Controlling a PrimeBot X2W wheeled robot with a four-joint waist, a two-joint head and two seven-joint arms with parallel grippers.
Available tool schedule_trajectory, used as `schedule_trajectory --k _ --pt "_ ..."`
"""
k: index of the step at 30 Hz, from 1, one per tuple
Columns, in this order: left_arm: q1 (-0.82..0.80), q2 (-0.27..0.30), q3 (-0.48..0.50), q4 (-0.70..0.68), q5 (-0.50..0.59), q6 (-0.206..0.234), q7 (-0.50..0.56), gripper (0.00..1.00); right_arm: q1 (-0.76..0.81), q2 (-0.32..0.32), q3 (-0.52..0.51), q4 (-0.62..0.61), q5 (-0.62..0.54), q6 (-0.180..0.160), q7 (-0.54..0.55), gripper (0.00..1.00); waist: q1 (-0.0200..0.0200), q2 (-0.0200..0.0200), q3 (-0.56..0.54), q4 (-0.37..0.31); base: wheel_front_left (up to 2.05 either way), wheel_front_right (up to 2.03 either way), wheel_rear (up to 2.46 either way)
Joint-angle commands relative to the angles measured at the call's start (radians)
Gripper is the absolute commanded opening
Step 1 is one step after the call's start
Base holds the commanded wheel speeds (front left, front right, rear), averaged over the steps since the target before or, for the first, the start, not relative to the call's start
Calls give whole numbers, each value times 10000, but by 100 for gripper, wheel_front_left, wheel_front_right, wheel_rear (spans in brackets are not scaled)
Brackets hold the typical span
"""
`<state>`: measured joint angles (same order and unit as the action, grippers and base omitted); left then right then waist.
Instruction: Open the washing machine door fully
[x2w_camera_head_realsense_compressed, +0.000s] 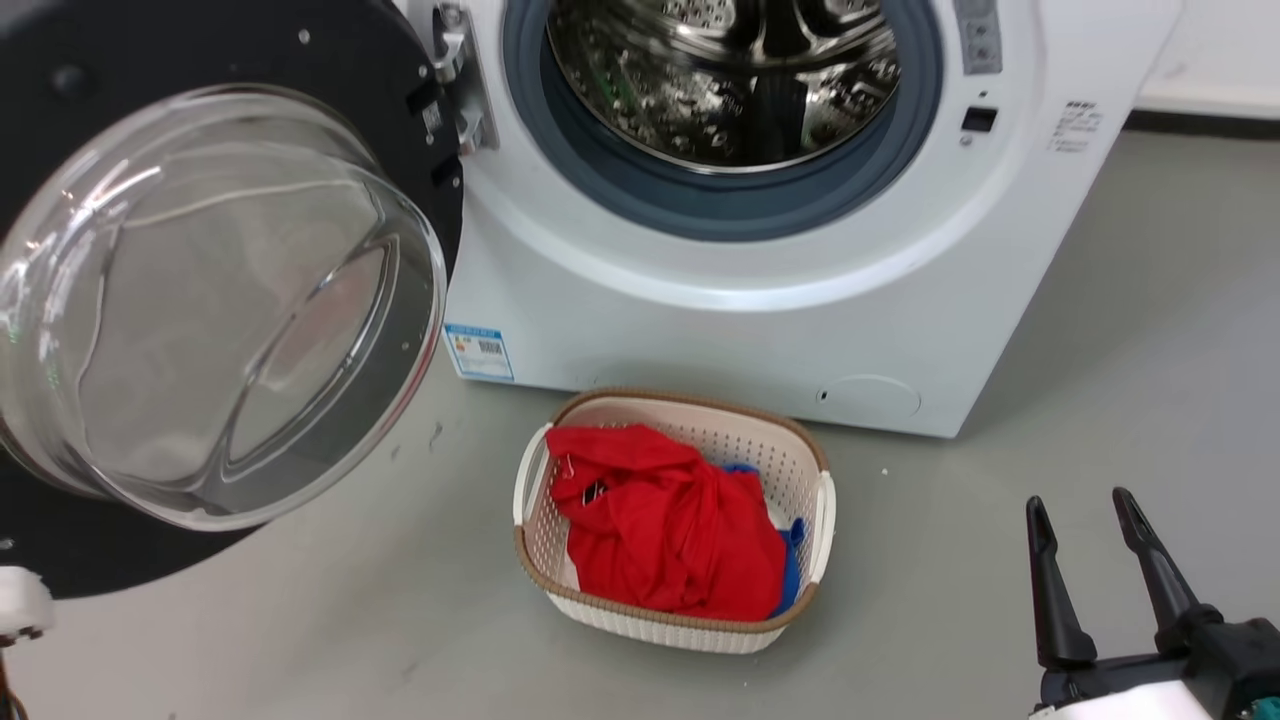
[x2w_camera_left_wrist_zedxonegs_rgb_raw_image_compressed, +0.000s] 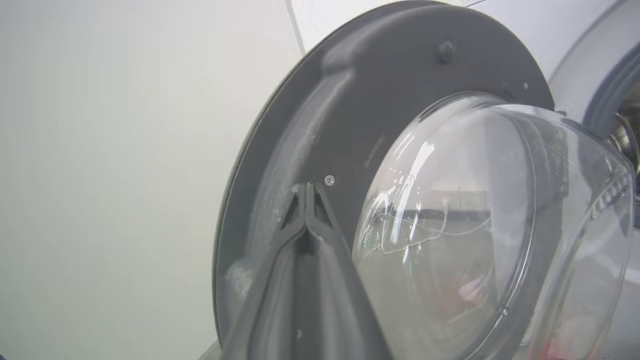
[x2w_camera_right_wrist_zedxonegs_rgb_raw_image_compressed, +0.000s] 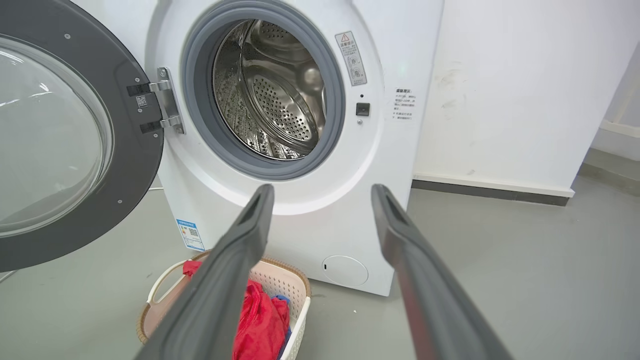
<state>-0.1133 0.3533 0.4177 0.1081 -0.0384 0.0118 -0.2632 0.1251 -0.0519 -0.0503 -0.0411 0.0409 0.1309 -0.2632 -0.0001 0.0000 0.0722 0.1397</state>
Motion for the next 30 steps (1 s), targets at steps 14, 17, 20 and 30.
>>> schedule_trajectory --k 14,17,20,30 --pt "862 -1377 -2350 -1850 540 -453 -23 0 411 25 -278 -476 157 -1 -20 100 1 0 -801 -495 0 0 0" --pt "966 -1699 -2862 -1812 572 -542 -23 0 436 22 -320 -552 197 -2 -20 100 1 0 -841 -639 0 0 0" --pt "1117 -1963 -3168 -1734 524 -535 -23 0 470 24 -341 -614 217 -2 -20 100 1 0 -856 -785 0 0 0" --pt "1562 -2645 -4150 -1404 154 -621 -23 100 679 23 -520 -684 380 -2 -20 100 1 0 -819 -1032 0 0 0"
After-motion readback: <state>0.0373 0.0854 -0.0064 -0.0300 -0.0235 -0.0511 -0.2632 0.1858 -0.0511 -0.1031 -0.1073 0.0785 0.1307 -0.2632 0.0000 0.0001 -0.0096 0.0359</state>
